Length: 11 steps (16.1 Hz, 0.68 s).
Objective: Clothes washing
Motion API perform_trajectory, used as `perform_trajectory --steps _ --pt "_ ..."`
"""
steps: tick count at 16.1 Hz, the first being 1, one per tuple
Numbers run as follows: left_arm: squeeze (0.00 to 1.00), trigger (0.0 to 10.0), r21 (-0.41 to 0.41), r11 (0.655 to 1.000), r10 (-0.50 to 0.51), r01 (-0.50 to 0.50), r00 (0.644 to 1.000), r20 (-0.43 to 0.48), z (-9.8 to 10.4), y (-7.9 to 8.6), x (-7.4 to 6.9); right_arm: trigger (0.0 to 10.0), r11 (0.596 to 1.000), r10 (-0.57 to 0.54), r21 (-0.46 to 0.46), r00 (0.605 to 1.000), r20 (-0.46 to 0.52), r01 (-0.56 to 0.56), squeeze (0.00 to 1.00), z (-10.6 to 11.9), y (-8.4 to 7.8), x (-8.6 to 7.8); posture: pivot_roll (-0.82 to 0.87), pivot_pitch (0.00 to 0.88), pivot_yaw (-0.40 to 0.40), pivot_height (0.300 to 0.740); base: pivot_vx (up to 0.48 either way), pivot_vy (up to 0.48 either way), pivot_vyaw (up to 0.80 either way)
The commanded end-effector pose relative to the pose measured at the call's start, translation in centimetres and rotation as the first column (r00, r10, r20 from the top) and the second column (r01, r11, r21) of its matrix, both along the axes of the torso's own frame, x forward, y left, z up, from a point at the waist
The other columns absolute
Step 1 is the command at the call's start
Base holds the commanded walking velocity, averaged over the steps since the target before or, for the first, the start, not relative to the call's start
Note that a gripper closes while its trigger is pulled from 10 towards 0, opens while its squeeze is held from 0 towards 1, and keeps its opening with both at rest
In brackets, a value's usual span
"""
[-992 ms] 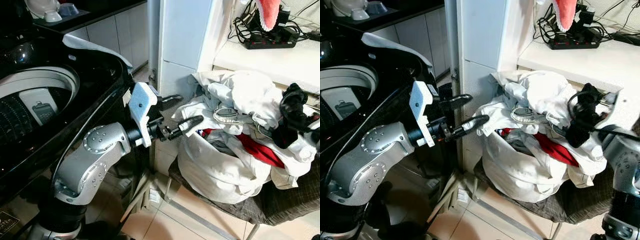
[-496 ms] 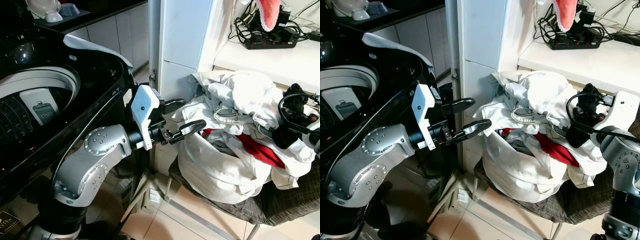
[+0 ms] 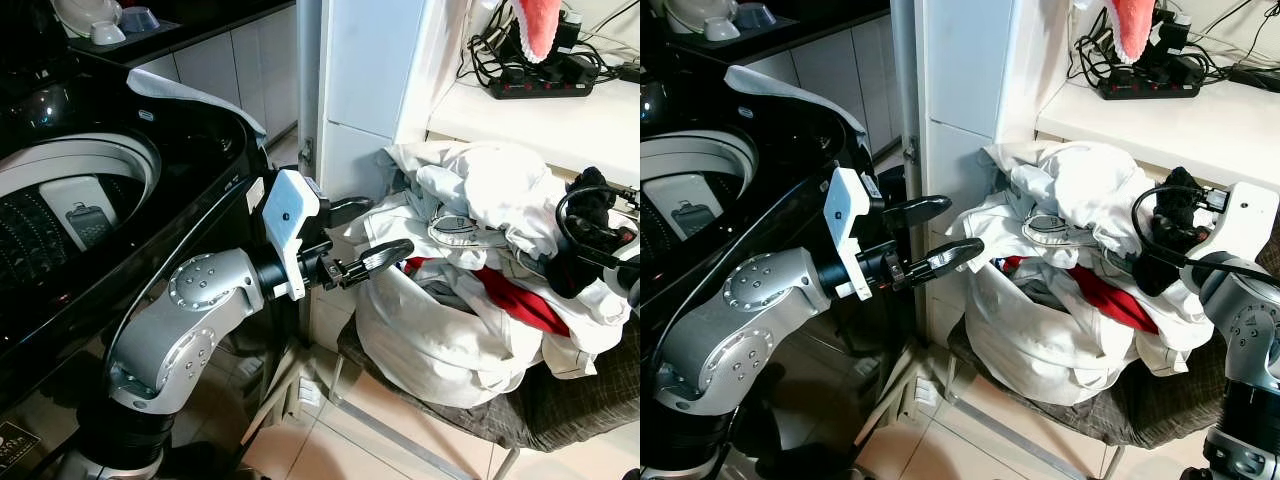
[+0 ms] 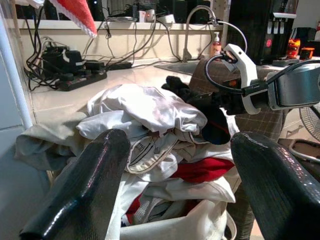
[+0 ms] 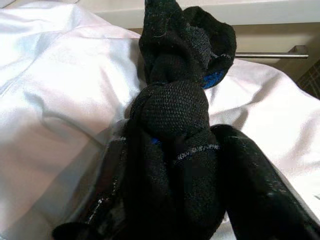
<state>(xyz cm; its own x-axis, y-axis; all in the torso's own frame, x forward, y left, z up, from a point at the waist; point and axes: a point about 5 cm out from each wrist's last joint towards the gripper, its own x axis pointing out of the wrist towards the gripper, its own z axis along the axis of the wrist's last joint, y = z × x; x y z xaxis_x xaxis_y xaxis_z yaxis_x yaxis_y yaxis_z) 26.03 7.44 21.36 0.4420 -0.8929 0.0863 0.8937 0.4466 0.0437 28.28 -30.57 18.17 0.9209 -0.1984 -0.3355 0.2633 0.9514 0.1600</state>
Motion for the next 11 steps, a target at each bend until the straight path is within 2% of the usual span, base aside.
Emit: perform_trajectory --steps 1,6,11 --pt "0.00 10.0 -0.004 1.000 0.002 -0.002 1.000 0.021 0.3 0.1 -0.1 0.0 1.000 -0.003 0.007 1.000 0.010 0.003 0.00 0.1 -0.1 0.1 -0.05 0.000 -0.017 0.740 0.000 0.000 0.00" --pt "0.00 10.0 -0.013 1.000 0.011 -0.011 1.000 0.021 0.4 0.2 0.0 0.0 1.000 -0.009 -0.004 0.999 0.043 0.009 0.00 0.7 -0.1 0.1 -0.05 0.000 -0.016 0.740 0.000 0.000 0.00" --pt "0.00 10.0 -0.005 0.999 0.036 -0.036 0.999 0.028 0.3 0.5 0.1 0.0 0.999 -0.010 -0.052 0.995 0.104 0.015 0.00 3.0 0.4 -0.1 -0.05 0.000 -0.018 0.740 0.000 0.000 0.00"
